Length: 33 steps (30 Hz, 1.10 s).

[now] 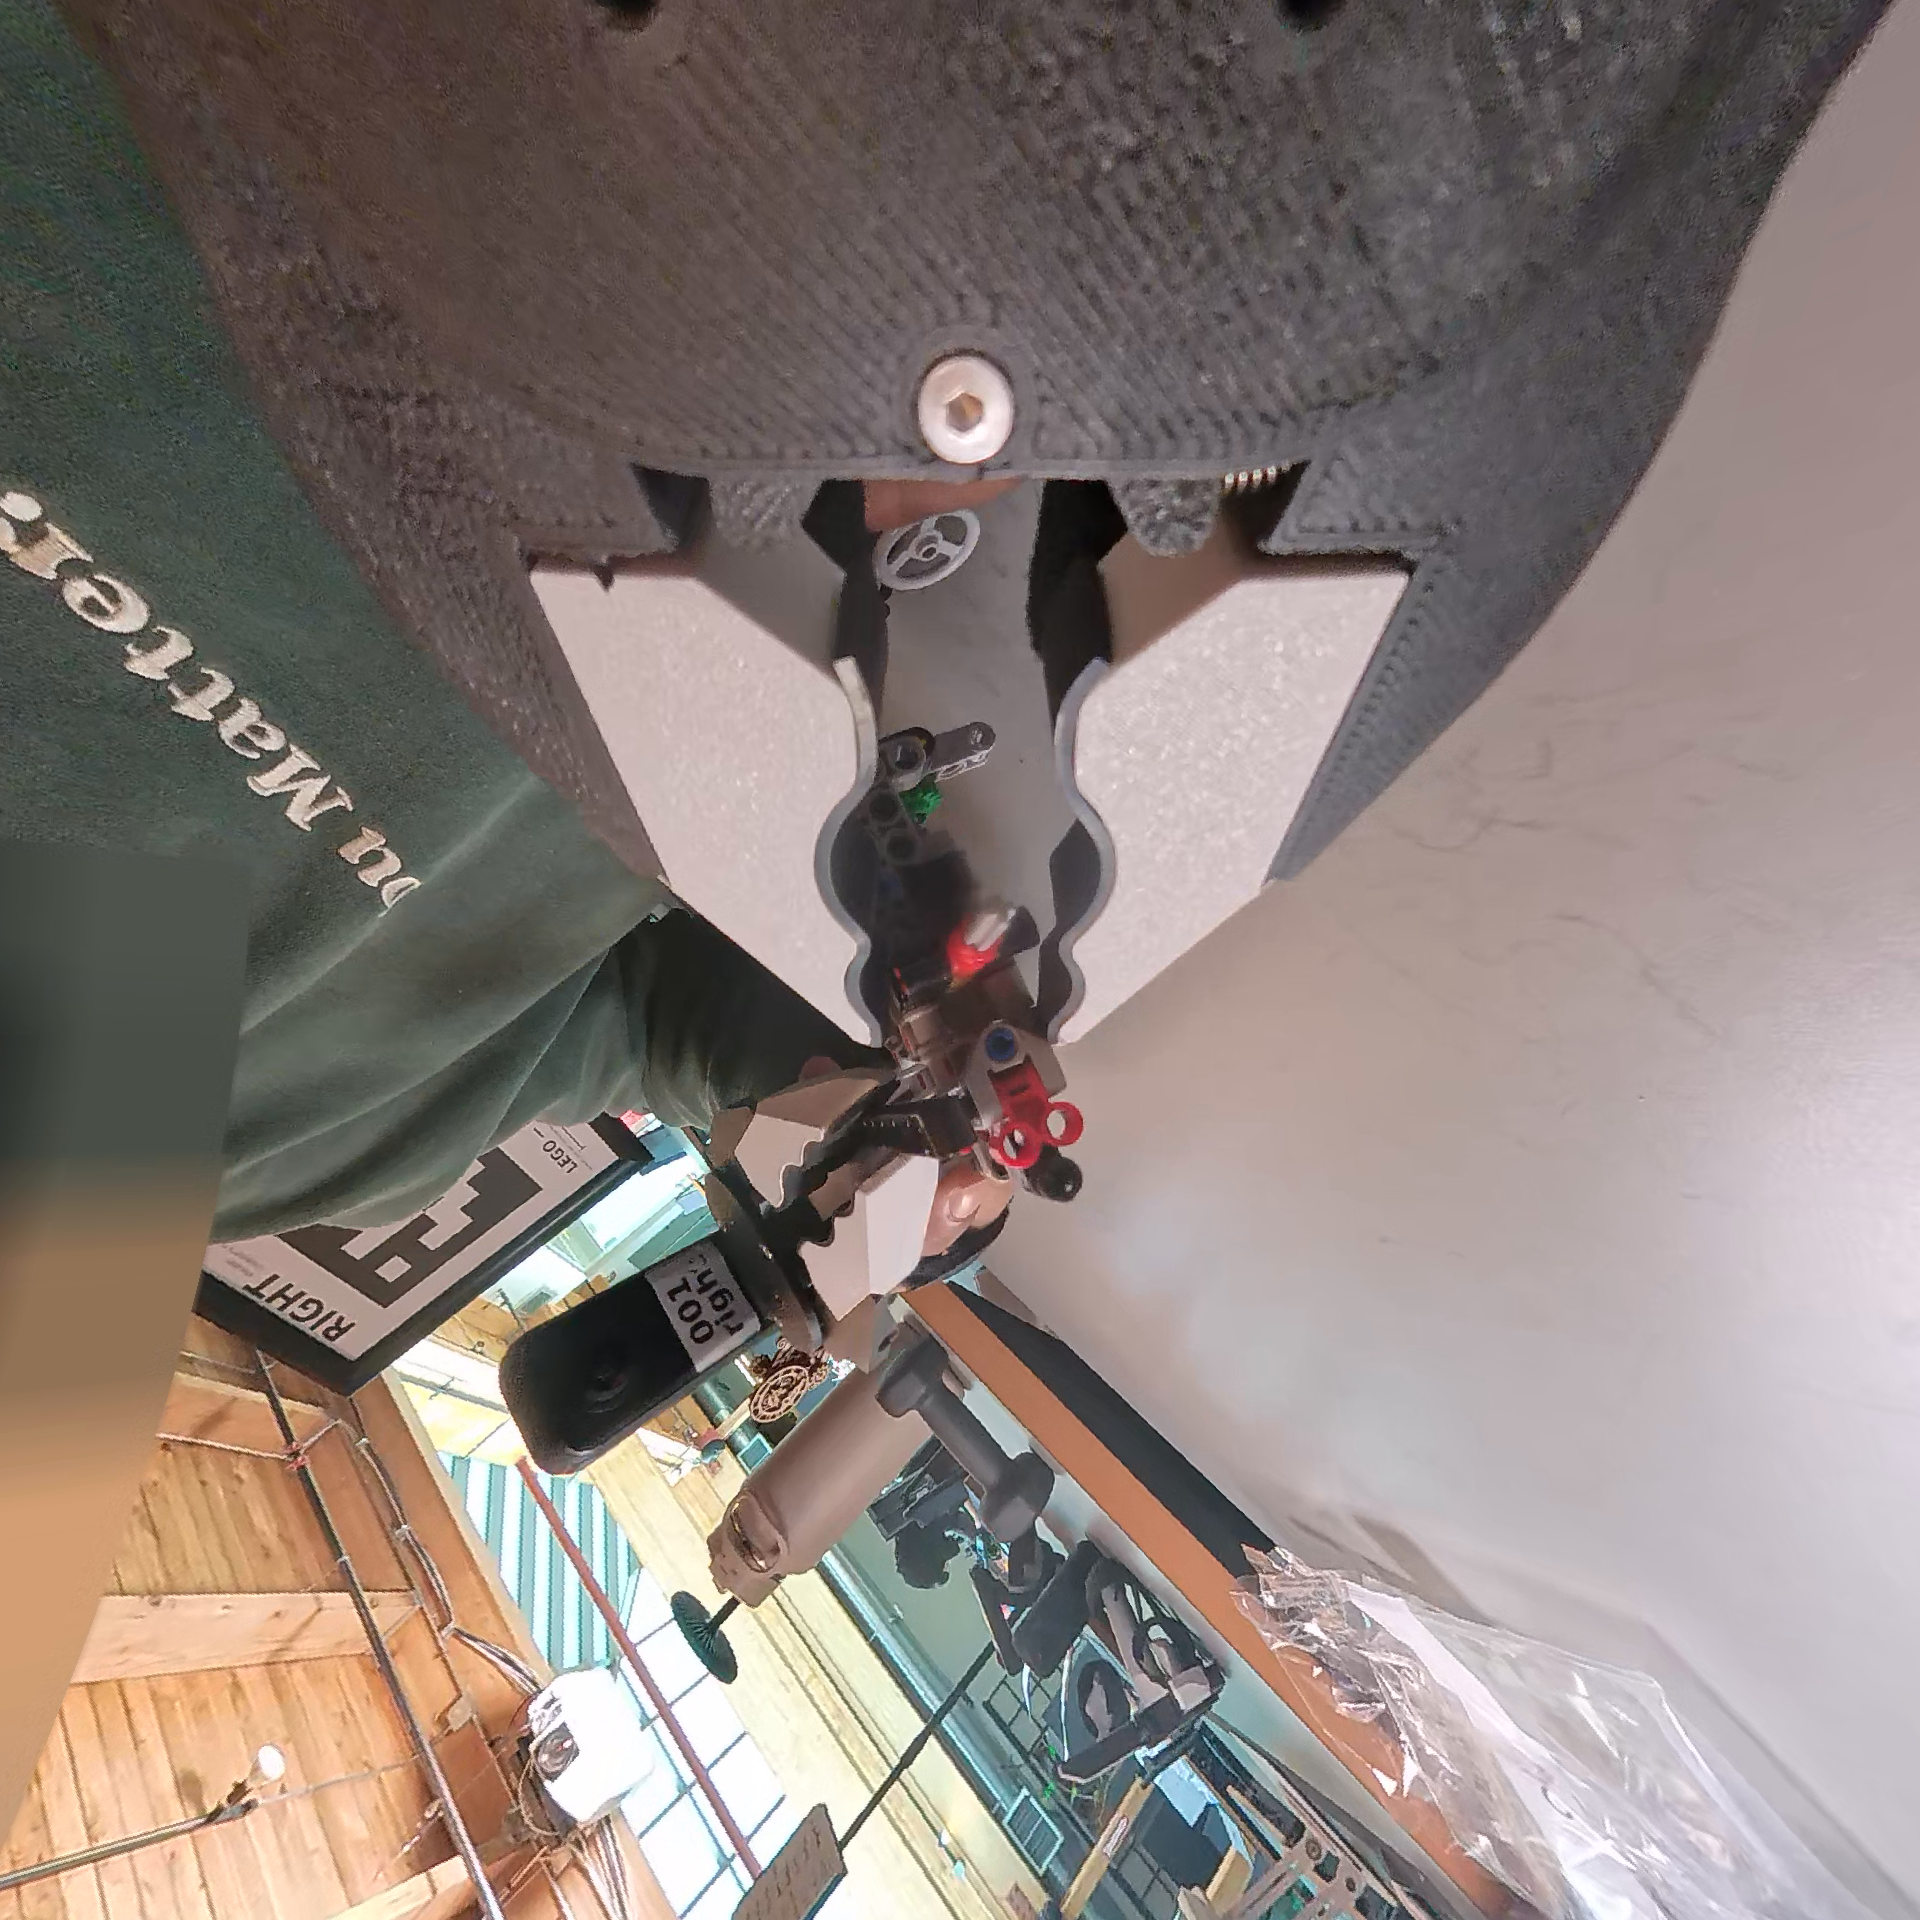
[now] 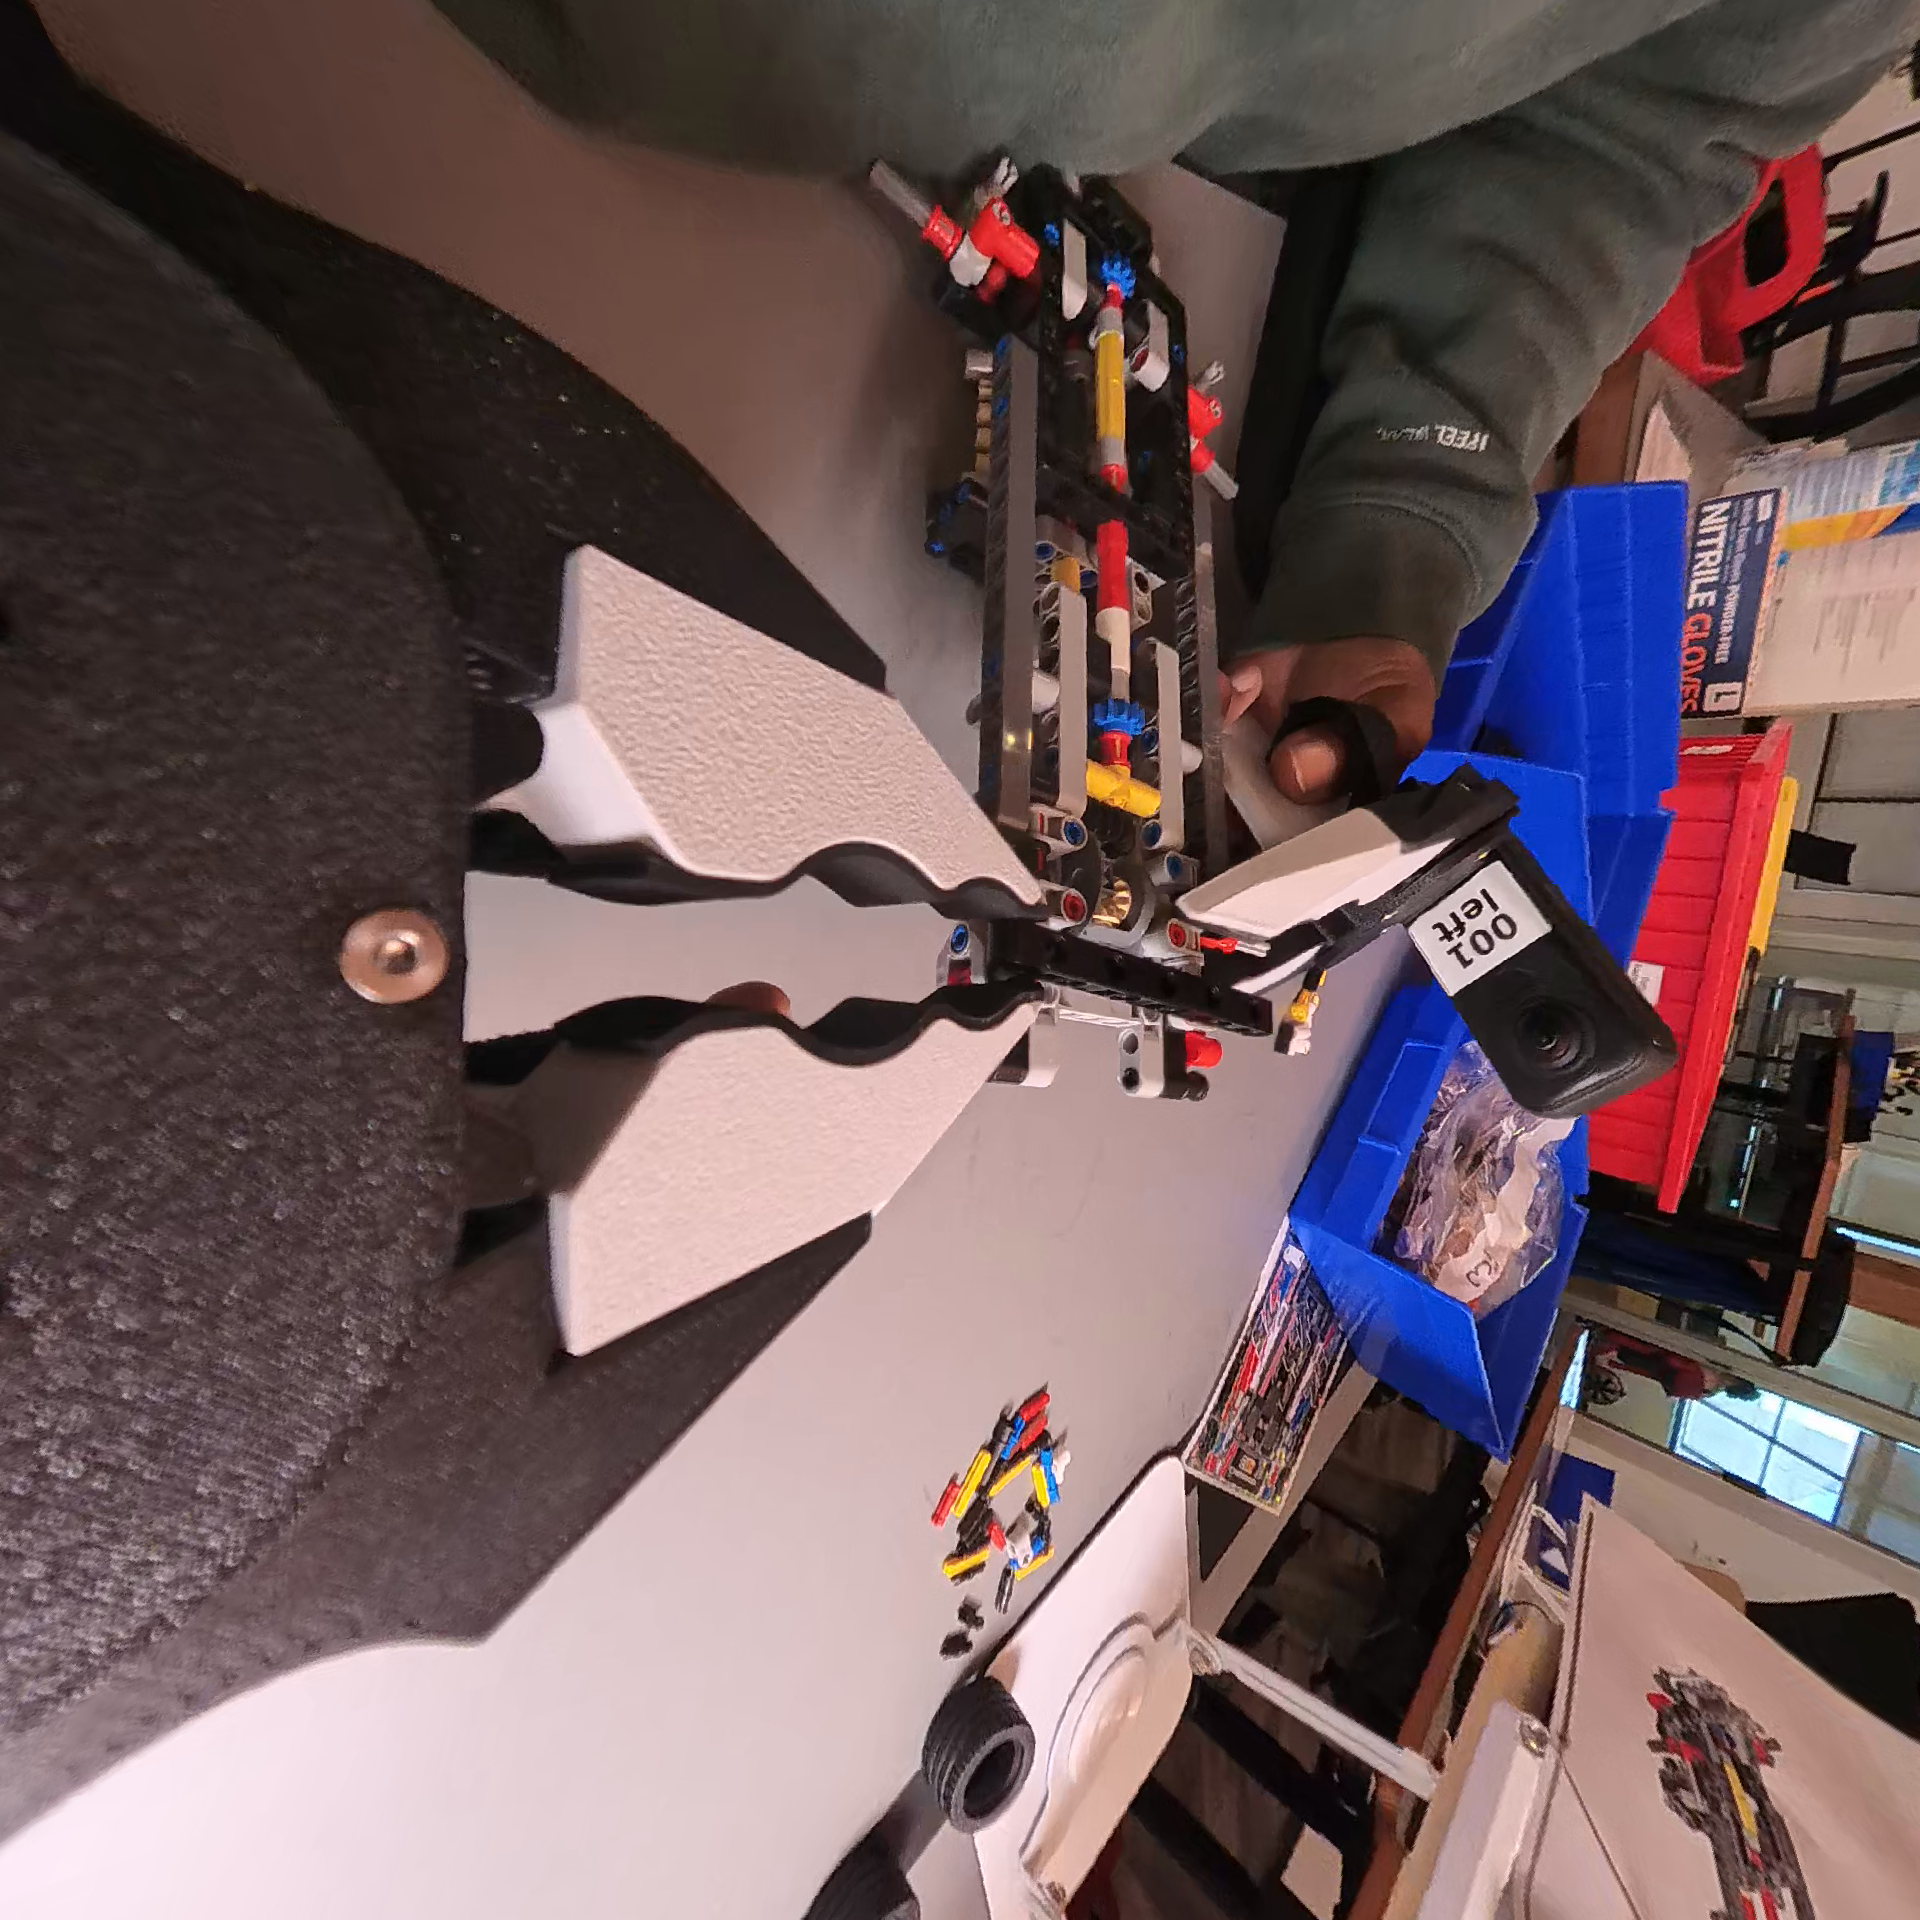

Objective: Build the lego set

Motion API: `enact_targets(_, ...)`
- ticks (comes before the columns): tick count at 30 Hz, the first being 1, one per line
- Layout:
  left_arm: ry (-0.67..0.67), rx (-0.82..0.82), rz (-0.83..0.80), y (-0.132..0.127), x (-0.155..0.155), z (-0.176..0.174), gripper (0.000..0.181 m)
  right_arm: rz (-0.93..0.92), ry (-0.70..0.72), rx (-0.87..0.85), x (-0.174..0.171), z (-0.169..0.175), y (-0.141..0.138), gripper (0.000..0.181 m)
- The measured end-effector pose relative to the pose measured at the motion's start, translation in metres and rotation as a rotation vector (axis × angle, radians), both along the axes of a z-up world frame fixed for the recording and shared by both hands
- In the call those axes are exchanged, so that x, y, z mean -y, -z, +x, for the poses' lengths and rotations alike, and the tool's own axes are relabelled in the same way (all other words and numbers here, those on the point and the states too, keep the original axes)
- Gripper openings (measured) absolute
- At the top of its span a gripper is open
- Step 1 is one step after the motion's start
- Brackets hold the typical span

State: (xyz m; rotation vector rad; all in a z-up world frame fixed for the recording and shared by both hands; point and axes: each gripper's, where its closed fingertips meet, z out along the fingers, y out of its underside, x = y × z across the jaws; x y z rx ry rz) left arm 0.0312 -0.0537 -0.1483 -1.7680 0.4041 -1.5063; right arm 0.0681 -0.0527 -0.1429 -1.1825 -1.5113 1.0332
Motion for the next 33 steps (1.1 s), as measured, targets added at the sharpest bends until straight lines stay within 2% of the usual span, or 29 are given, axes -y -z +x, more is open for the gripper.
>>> enact_targets(16,-0.021,0.01,-0.039,0.006,-0.001,0.001,0.027,-0.081,-0.021,0.002,-0.004,0.001,0.005,0.006)
enact_targets(18,-0.021,0.008,-0.041,0.007,-0.001,0.0,0.027,-0.008,-0.018,0.019,-0.004,0.001,0.008,0.006)
enact_targets(23,-0.01,0.032,-0.04,0.004,0.001,-0.001,0.027,-0.029,-0.039,-0.009,-0.003,0.0,0.006,0.007)
enact_targets(26,-0.028,0.022,-0.065,0.007,-0.003,-0.003,0.027,-0.021,-0.014,0.029,-0.005,-0.001,0.012,0.007)
enact_targets(29,-0.049,-0.014,-0.116,0.015,-0.006,-0.005,0.027,-0.018,0.007,0.092,-0.005,0.0,0.015,0.018)
enact_targets(33,-0.06,-0.05,-0.155,0.022,-0.009,-0.006,0.026,0.021,0.063,0.211,-0.01,0.0,0.02,0.014)
